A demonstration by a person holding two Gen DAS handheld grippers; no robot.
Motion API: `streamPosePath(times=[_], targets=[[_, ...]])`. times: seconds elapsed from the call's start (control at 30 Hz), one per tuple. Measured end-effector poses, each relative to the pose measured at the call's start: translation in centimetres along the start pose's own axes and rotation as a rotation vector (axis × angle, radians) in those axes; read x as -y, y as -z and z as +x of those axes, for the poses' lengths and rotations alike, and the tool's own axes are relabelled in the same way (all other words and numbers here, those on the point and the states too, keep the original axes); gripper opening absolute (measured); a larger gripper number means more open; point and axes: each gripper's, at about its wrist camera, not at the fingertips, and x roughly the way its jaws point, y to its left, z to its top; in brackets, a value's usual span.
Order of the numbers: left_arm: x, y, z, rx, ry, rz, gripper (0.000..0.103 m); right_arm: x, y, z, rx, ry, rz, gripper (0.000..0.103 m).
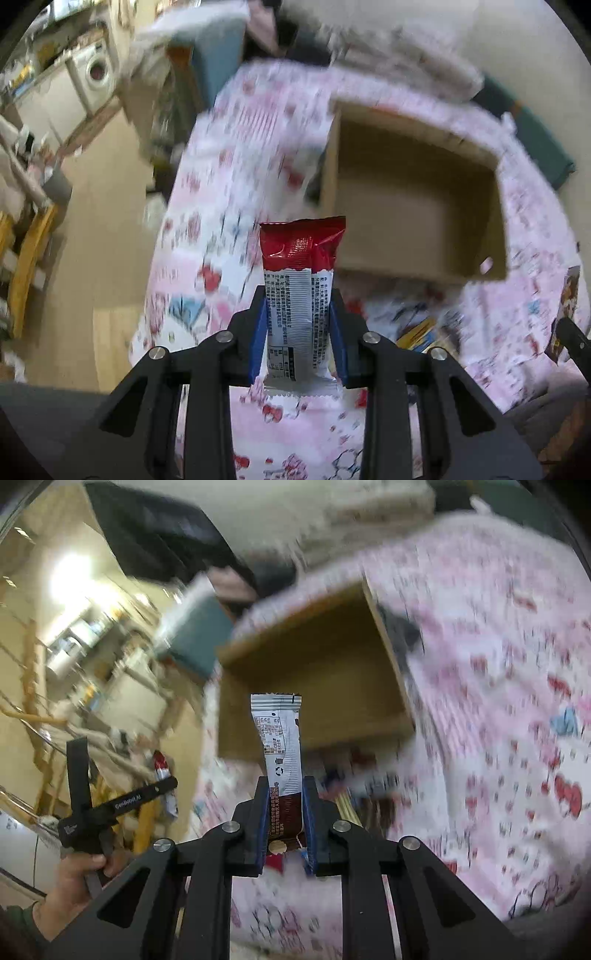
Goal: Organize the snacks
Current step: 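Carry both bars into the cardboard box and open both tools to release them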
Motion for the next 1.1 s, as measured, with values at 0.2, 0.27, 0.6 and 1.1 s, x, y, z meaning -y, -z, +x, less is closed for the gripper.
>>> streamPosePath(times=[0.2,0.27,0.6,1.1], targets=[[2.7,-2.5,-3.0,0.142,0.031,0.118,0.027,0.2,-1.8,-0.1,0.114,0.026,0.014,0.017],[3.5,-3.1,-3.4,0.167,0.047,0.146,0.027,0.6,-2.3,0.0,0.126,0.035,0.038,0.017],[5.6,-6.5,1.0,0.1,0.175,0.119,0.027,1.8,-5.0,2.9,0.084,0.066,0.052,0.017],[7.3,-8.0,8.8,0.04,0.146,0.136,0.027,3.7,-7.6,11.7,-0.048,0.109,0.046,0.017]])
